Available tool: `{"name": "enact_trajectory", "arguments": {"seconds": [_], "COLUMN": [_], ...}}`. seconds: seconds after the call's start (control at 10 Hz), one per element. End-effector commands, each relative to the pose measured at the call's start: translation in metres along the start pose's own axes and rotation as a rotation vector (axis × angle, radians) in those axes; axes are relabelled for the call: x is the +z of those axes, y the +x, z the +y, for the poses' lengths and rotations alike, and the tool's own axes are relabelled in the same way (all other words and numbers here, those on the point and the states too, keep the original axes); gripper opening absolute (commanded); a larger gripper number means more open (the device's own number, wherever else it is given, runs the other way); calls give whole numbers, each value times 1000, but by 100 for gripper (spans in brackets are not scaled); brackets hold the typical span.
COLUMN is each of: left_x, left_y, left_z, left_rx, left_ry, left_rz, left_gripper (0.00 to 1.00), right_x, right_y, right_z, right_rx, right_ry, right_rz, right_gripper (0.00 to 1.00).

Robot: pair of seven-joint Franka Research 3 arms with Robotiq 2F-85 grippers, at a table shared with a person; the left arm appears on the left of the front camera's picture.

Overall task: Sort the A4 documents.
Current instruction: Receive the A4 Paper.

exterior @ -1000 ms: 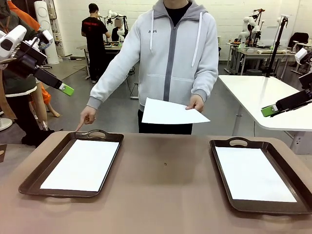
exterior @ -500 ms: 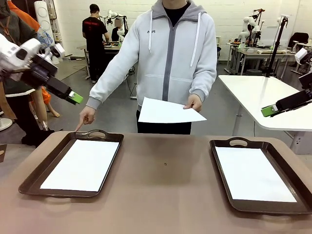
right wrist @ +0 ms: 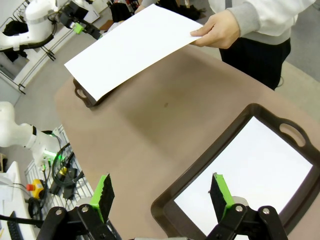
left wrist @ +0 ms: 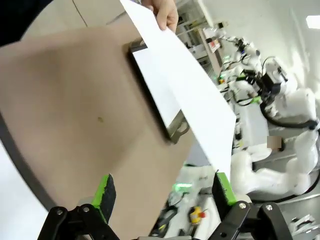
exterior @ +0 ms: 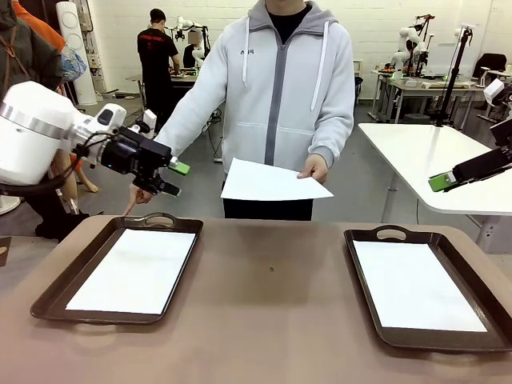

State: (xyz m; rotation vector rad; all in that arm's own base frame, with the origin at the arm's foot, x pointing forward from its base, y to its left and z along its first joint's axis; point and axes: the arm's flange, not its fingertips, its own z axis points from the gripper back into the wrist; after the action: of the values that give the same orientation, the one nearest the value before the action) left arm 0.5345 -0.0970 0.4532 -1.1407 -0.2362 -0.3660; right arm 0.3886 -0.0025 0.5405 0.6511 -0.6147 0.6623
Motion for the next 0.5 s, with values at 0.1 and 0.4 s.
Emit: {"name": "enact_trajectory", "arguments": {"seconds": [0.1,0.4], "left_x": [-16,-35], "left_y": [10,22], "left_z": [14,22], "left_rx": [187,229], "left_ry": [-155,-243], "left_rz": [-108,-102], "left_gripper": [100,100], "right_x": [0,0], "right_y": [-1,-1], "right_z": [0,0], "right_rx": [4,4], "right_ry": [1,1], "right_rz": [0,0], "right_gripper": [100,100]}}
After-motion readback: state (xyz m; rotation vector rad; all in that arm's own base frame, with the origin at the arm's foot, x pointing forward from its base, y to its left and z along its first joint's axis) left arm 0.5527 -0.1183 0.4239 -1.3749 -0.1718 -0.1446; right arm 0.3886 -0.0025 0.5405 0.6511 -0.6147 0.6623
